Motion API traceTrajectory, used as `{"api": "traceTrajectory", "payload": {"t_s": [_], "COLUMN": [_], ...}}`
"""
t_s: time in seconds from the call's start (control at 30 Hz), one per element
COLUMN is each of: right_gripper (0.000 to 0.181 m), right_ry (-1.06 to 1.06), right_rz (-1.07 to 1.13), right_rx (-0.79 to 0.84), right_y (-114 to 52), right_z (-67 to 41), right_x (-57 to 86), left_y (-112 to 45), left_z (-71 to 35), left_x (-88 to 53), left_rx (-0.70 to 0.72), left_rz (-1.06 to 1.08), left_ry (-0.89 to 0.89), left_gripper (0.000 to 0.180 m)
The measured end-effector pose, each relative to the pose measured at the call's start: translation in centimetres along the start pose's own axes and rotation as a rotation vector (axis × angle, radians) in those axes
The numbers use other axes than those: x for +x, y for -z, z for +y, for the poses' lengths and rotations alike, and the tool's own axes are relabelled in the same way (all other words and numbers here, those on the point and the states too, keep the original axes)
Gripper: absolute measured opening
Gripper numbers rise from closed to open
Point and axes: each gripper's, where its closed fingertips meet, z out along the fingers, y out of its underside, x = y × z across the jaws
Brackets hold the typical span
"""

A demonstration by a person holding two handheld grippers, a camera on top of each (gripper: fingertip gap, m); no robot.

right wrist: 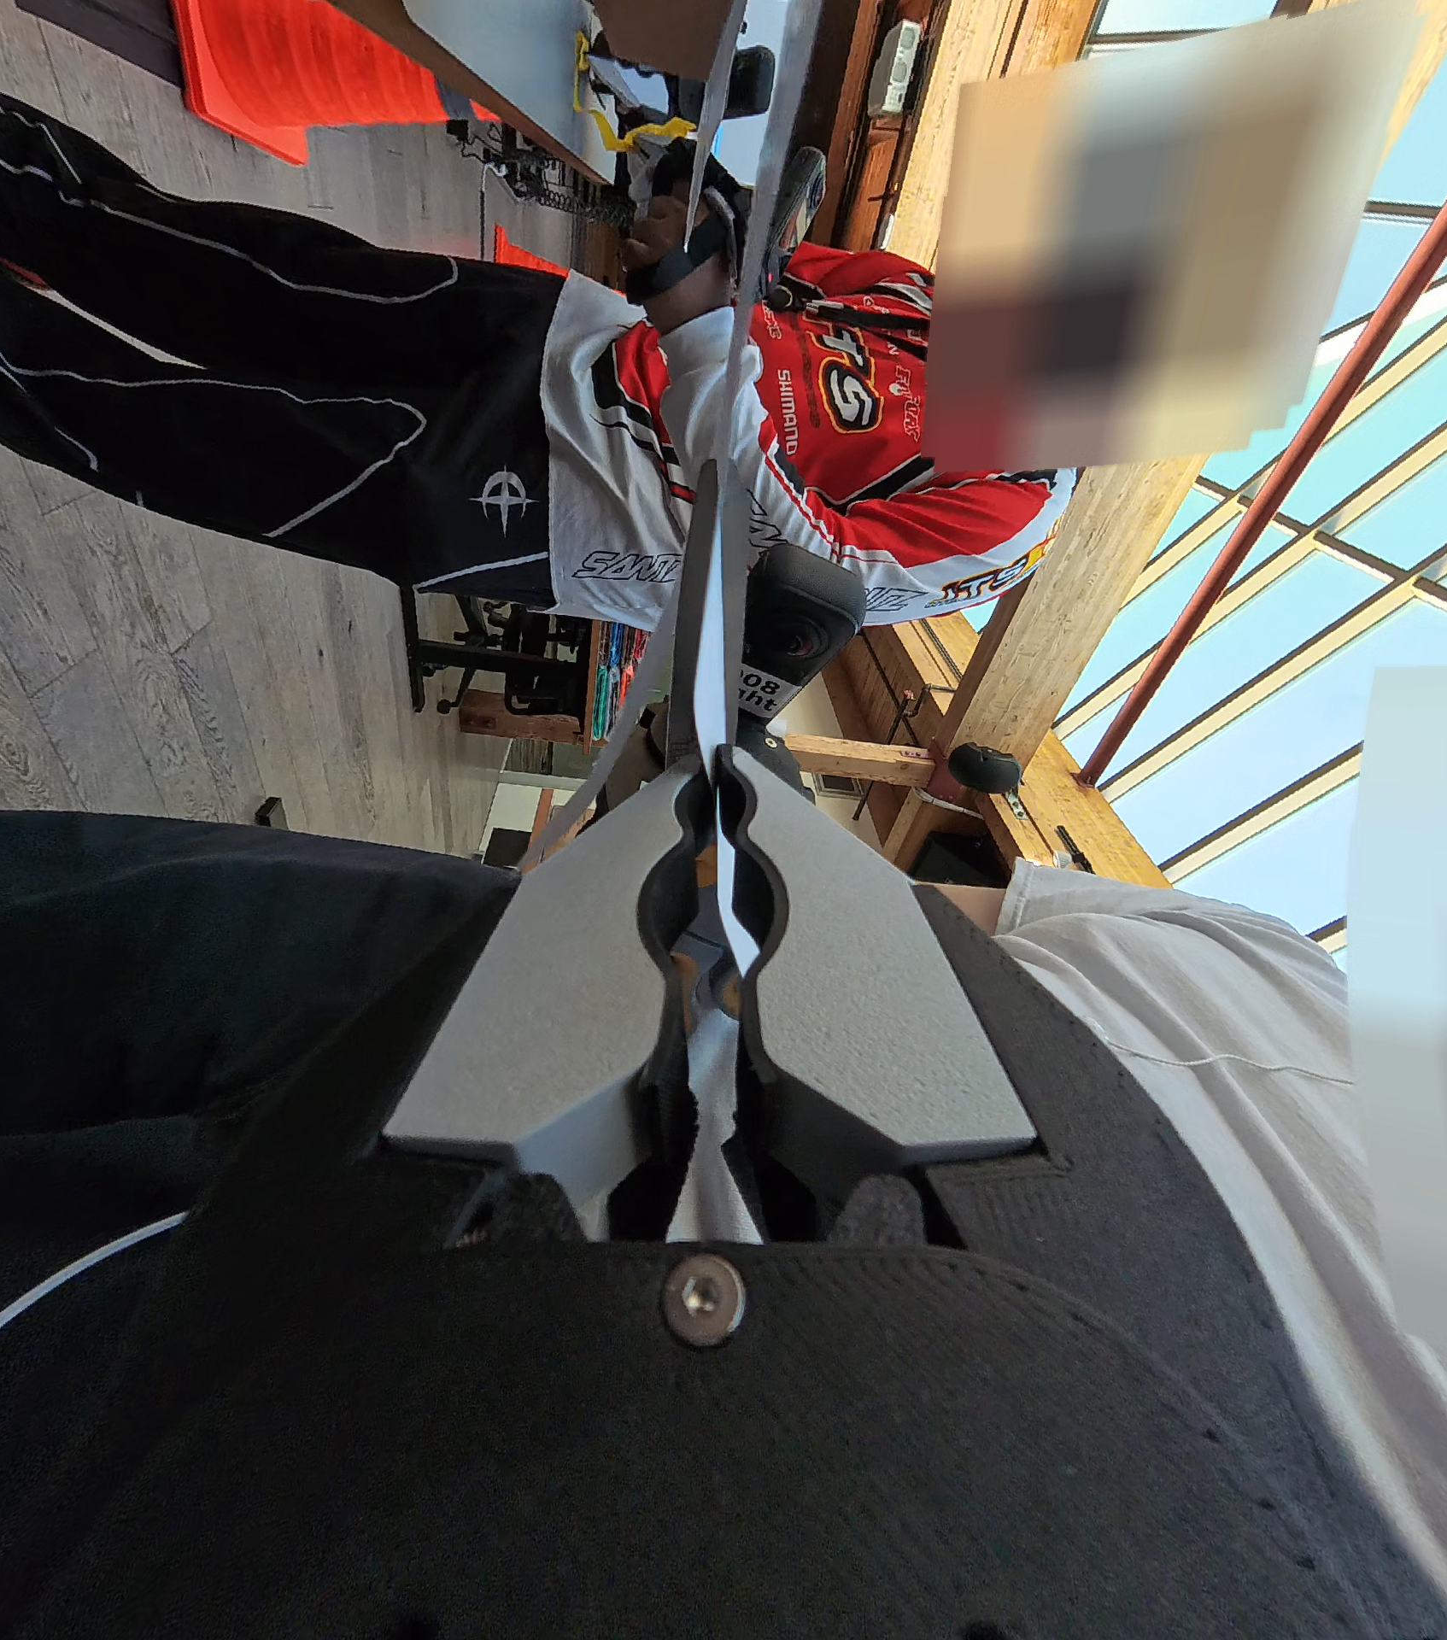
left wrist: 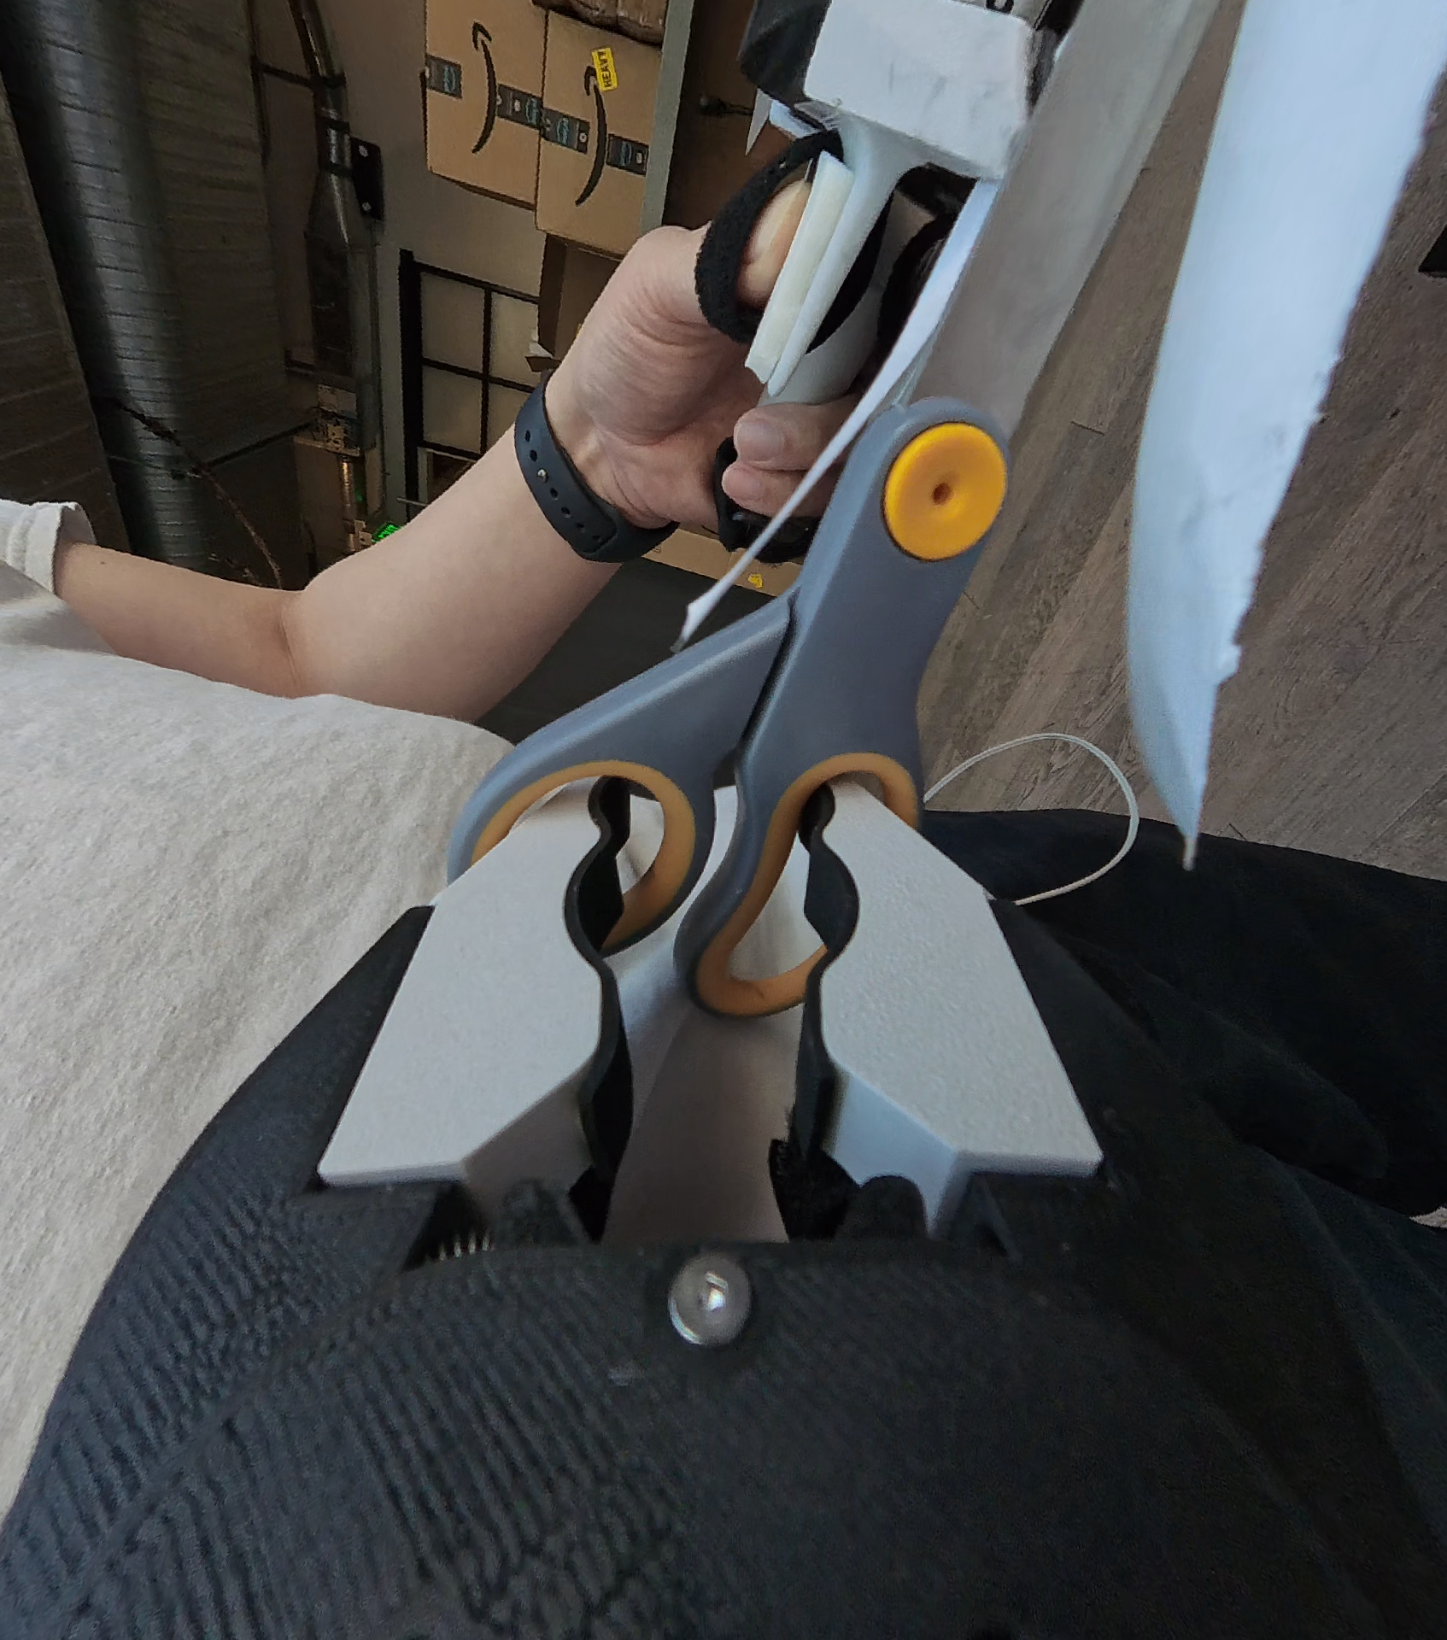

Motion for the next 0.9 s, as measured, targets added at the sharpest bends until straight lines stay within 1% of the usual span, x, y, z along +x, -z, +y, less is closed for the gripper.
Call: {"api": "traceTrajectory", "payload": {"t_s": [0.2,0.4,0.43,0.47,0.6,0.9], "right_gripper": [0.000,0.000,0.000,0.000,0.000,0.000], "right_ry": [0.001,0.014,0.015,0.017,0.024,0.026], "right_rz": [-0.013,-0.009,-0.008,-0.008,-0.007,-0.016], "right_rx": [-0.045,-0.074,-0.076,-0.084,-0.071,-0.072], "right_y": [-0.5,-1.0,-1.0,-1.0,-0.9,-0.8], "right_z": [0.8,1.3,1.4,1.5,1.3,1.3], "right_x": [-0.2,-0.4,-0.3,-0.3,-0.4,-0.6], "left_y": [0.5,0.2,0.2,0.2,0.6,0.6], "left_z": [-0.4,-0.2,-0.2,-0.2,-0.4,-0.1], "left_x": [0.5,1.0,1.1,1.2,1.4,1.6], "left_rx": [0.012,-0.012,-0.013,-0.013,0.002,-0.016], "left_rz": [0.020,0.035,0.041,0.044,0.032,0.057], "left_ry": [-0.006,-0.027,-0.032,-0.030,-0.077,-0.075], "left_gripper": [0.039,0.041,0.038,0.029,0.026,0.023]}}
